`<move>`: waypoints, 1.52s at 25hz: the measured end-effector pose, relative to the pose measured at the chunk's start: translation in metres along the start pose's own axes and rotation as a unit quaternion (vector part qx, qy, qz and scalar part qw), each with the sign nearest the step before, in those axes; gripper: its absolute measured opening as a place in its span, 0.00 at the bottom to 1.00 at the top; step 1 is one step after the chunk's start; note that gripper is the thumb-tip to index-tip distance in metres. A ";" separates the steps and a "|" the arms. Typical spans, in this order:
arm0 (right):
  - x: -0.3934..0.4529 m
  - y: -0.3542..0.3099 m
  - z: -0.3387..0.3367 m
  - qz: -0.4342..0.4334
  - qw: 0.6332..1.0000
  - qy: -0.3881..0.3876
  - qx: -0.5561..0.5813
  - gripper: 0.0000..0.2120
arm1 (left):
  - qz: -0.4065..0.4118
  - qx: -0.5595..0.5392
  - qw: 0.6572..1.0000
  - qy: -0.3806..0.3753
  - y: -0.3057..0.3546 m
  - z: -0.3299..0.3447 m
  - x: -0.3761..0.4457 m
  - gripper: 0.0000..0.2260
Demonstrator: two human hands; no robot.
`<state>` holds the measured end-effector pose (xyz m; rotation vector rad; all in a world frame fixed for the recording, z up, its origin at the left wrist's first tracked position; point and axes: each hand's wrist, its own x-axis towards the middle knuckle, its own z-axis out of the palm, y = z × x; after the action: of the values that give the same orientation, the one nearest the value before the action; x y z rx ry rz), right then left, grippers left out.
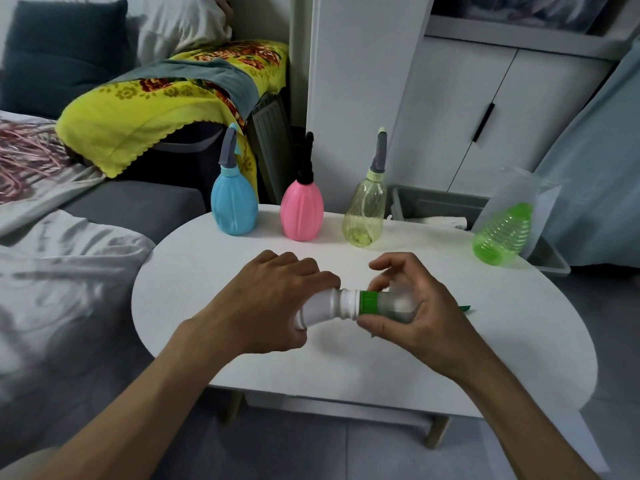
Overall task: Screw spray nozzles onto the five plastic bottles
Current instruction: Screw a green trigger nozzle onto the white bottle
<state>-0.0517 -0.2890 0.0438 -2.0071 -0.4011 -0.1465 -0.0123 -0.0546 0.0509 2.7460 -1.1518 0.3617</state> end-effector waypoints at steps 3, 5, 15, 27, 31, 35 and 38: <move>0.001 0.000 -0.001 0.025 0.999 0.016 0.026 0.22 | 0.005 0.005 1.000 -0.001 0.002 0.002 0.001 0.31; 0.000 0.000 0.000 0.003 1.000 0.003 0.022 0.25 | 0.002 0.007 1.000 0.000 0.001 0.001 0.000 0.31; 0.000 -0.005 -0.005 0.017 1.000 0.014 -0.015 0.26 | -0.010 0.000 1.000 0.012 0.001 0.003 0.000 0.30; 0.005 -0.005 -0.042 -0.029 0.998 0.061 -0.003 0.32 | -0.128 -0.297 0.937 -0.130 0.001 0.002 0.002 0.33; 0.010 0.000 -0.030 0.192 0.908 0.296 0.229 0.24 | -0.230 -0.197 0.949 0.082 0.023 0.018 0.010 0.38; 0.013 0.000 -0.004 0.237 0.811 0.136 0.517 0.16 | -0.154 -0.010 0.978 0.141 0.059 0.038 0.011 0.42; 0.020 0.001 -0.008 0.227 0.746 0.243 0.578 0.05 | -0.109 -0.042 0.988 0.103 0.075 0.043 0.015 0.45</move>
<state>-0.0317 -0.2918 0.0521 -0.7130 0.3186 -0.0706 -0.0489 -0.1268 0.0170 2.6507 -0.7908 0.5388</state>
